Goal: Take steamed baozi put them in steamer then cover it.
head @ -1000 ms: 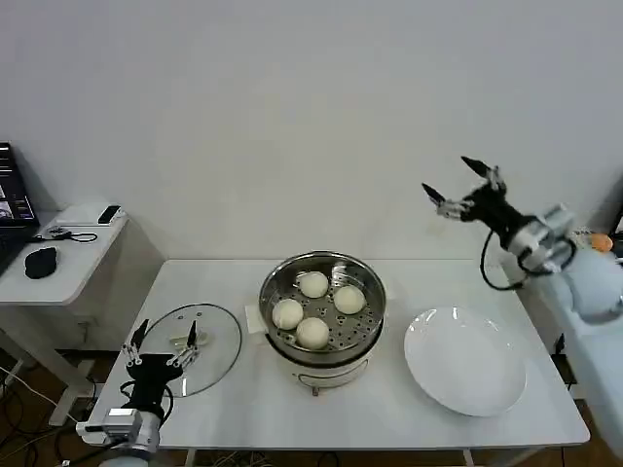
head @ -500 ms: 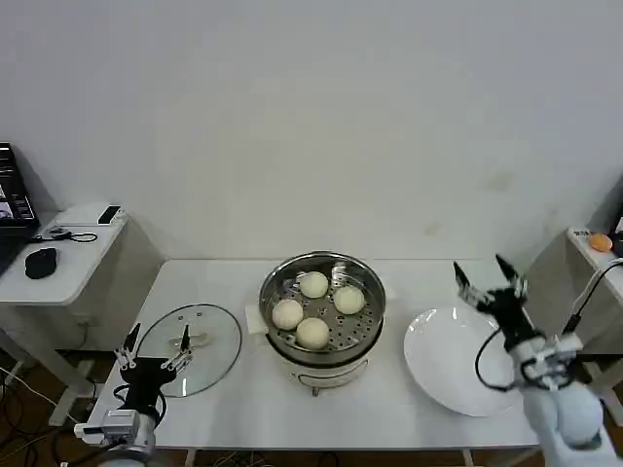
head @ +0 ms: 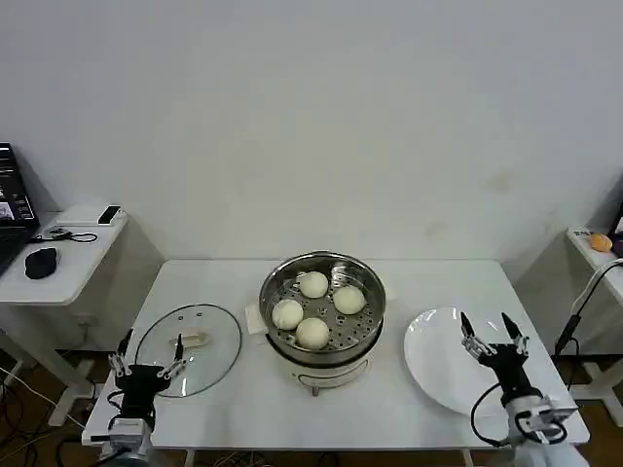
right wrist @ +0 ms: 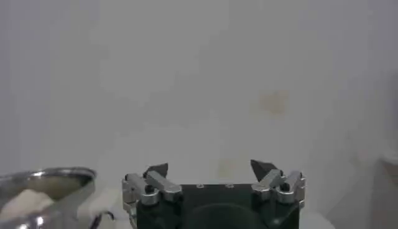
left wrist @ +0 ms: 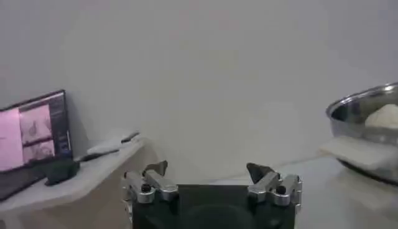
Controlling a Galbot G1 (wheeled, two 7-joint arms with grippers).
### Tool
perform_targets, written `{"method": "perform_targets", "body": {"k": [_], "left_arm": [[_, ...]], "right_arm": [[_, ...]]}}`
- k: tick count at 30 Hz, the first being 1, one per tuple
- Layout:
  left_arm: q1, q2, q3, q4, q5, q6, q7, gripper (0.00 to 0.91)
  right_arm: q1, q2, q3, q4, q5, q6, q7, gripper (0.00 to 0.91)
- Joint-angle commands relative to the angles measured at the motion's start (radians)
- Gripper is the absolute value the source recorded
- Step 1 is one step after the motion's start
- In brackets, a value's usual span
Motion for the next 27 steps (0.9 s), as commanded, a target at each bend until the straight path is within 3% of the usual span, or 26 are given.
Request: {"method": "perform_targets", "body": {"k": [1, 5, 7, 10, 19, 27], "left_arm": [[0.023, 0.058, 0.018, 0.077, 0.610, -0.096, -0.067, 0.907], [-0.003, 0.083, 0.049, 0.149, 0.814, -0.087, -0.152, 0.907], [-0.038, 0.071, 0.068, 0.209, 0.929, -0.035, -0.238, 0.907], [-0.070, 0.064, 0.078, 0.270, 0.937, -0.007, -0.287, 0.907], [-0.122, 0.051, 0.075, 0.338, 0.866, -0.002, -0.200, 0.907], [-0.173, 0.060, 0.088, 0.435, 0.901, -0.087, -0.218, 0.907]], "right_arm": [[-0.058, 0.038, 0.015, 0.028, -0.015, 0.017, 0.014, 0.907], [-0.039, 0.039, 0.008, 0.028, -0.027, 0.015, 0.023, 0.907], [-0.038, 0.040, 0.003, 0.030, -0.034, 0.015, 0.024, 0.907], [-0.041, 0.044, 0.002, 0.034, -0.044, 0.018, 0.024, 0.907], [-0.040, 0.065, -0.005, 0.032, -0.068, 0.033, 0.032, 0.907], [-0.050, 0.077, -0.009, 0.027, -0.096, 0.052, 0.032, 0.907]]}}
